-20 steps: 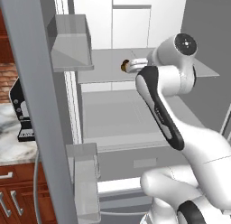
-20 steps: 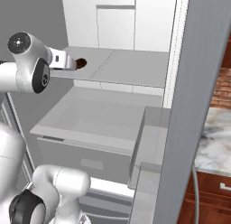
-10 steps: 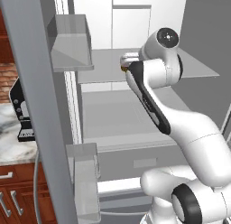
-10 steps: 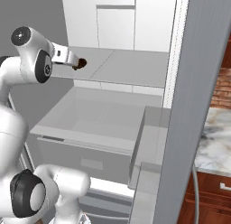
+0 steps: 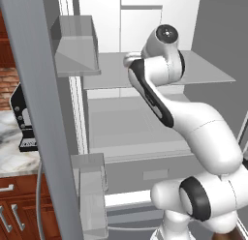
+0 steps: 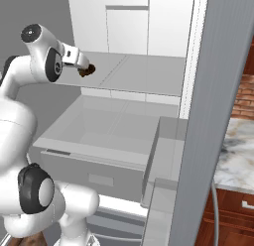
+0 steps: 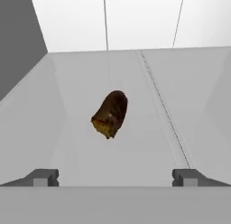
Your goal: Gather the broccoli and sweet potato from the fridge and place them on a tray on the dining counter. Then gather the chicken drumstick and fish from the fridge and place them on the other tray.
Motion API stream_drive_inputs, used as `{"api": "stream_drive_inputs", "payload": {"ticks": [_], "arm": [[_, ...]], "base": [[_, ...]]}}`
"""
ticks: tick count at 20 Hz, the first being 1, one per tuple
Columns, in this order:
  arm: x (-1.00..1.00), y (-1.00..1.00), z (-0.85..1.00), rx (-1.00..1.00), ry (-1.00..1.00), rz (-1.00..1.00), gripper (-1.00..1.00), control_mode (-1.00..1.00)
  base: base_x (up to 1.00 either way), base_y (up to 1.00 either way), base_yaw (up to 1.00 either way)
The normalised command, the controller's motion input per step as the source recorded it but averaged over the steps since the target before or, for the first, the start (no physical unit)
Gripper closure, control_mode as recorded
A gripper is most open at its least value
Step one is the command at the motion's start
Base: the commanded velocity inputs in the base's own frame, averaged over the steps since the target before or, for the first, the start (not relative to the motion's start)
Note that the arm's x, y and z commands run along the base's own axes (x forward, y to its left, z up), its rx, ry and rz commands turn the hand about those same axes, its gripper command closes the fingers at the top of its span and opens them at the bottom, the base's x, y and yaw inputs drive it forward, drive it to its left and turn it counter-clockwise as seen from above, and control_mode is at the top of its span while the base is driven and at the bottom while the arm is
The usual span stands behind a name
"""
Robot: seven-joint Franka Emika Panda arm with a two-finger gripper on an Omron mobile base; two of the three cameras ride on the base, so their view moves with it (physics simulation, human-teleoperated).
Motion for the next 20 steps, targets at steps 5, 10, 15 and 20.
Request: {"api": "stream_drive_inputs", "payload": {"ticks": [5, 10, 15, 20], "arm": [[0.36, 0.00, -0.03, 0.01, 0.06, 0.00, -1.00, -1.00], [0.39, 0.00, -0.18, 0.00, 0.01, -0.01, -1.00, -1.00], [0.32, 0.00, -0.11, 0.00, 0.01, -0.01, -1.00, -1.00], [0.26, 0.01, -0.03, 0.00, 0.05, -0.01, -1.00, -1.00]], "base": [[0.00, 0.00, 0.00], [0.00, 0.00, 0.00], [0.00, 0.00, 0.00], [0.00, 0.00, 0.00]]}}
